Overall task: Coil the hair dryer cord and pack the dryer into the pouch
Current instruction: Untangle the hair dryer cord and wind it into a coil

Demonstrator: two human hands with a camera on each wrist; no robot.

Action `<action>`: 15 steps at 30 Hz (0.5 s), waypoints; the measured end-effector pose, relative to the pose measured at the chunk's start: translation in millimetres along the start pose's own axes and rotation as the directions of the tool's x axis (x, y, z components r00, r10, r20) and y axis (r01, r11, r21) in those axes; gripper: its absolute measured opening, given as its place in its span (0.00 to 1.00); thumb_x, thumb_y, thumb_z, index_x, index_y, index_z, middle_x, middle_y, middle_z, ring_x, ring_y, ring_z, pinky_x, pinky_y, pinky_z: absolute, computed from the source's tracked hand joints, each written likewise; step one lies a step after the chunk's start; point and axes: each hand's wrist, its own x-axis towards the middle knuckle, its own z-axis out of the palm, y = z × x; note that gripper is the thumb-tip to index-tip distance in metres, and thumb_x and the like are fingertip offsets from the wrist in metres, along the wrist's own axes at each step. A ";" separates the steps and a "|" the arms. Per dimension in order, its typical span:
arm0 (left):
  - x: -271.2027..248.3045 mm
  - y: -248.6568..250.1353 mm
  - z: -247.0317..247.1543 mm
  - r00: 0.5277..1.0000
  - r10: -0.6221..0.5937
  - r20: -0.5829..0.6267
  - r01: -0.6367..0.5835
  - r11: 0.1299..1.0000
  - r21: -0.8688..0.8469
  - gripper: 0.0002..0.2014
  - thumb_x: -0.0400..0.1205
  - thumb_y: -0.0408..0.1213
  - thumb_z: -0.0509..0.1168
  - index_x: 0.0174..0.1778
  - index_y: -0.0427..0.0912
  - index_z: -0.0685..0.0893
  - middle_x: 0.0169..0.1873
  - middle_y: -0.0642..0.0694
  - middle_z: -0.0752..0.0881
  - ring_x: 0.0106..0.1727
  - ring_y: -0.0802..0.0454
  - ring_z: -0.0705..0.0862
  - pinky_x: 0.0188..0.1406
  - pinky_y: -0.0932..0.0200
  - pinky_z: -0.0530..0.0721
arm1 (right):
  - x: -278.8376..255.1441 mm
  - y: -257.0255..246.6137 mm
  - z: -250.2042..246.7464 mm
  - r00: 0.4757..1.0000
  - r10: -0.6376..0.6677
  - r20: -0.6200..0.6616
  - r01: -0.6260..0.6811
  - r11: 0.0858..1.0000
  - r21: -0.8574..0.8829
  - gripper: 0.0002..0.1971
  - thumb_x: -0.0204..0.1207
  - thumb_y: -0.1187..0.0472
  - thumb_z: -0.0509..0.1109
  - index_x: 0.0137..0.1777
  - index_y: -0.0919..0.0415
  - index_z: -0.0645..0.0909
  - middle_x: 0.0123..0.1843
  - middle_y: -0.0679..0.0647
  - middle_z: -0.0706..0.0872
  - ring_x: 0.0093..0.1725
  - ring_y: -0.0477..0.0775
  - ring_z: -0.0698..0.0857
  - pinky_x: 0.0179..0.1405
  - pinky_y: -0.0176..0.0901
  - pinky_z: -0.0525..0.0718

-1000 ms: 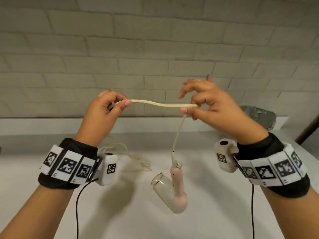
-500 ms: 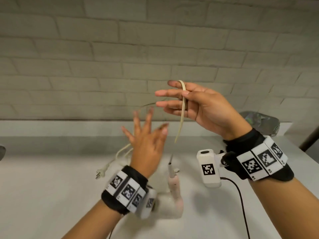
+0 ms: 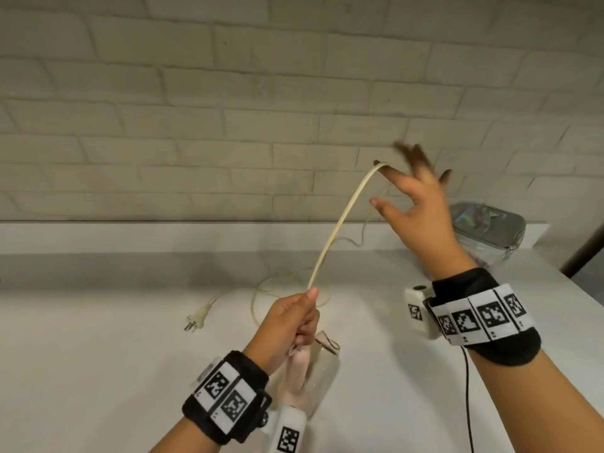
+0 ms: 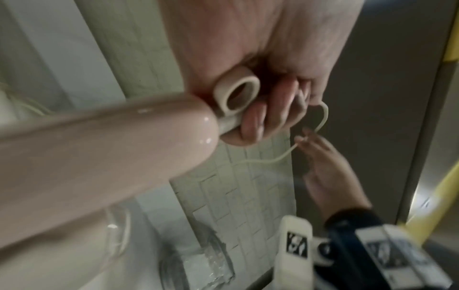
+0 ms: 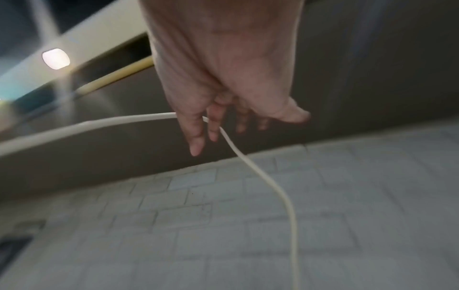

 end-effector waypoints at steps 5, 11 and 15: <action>-18.3 19.0 -25.9 0.993 -0.014 0.116 0.034 0.984 -0.174 0.24 0.69 0.58 0.69 0.20 0.44 0.70 0.11 0.54 0.64 0.13 0.60 0.57 0.15 0.65 0.52 | -33.7 3.8 26.4 0.933 0.197 0.301 -0.357 0.615 0.703 0.14 0.78 0.74 0.61 0.52 0.53 0.73 0.37 0.54 0.82 0.23 0.48 0.79 0.26 0.41 0.83; -36.9 30.0 -62.8 1.000 0.002 -0.005 -0.003 0.946 -0.323 0.17 0.68 0.53 0.72 0.34 0.46 0.75 0.16 0.53 0.69 0.11 0.63 0.59 0.12 0.71 0.56 | -107.6 18.7 72.8 0.651 0.109 0.751 -0.173 0.985 0.007 0.08 0.83 0.54 0.57 0.43 0.52 0.75 0.28 0.53 0.79 0.31 0.50 0.80 0.32 0.43 0.74; -43.3 23.5 -64.7 0.989 0.009 -0.145 -0.037 0.981 -0.191 0.14 0.78 0.49 0.58 0.31 0.45 0.69 0.27 0.46 0.83 0.12 0.60 0.61 0.12 0.68 0.57 | -148.7 -6.7 85.3 0.436 0.068 0.897 0.193 0.967 -0.167 0.18 0.82 0.45 0.53 0.36 0.56 0.68 0.26 0.46 0.68 0.39 0.58 0.81 0.28 0.45 0.63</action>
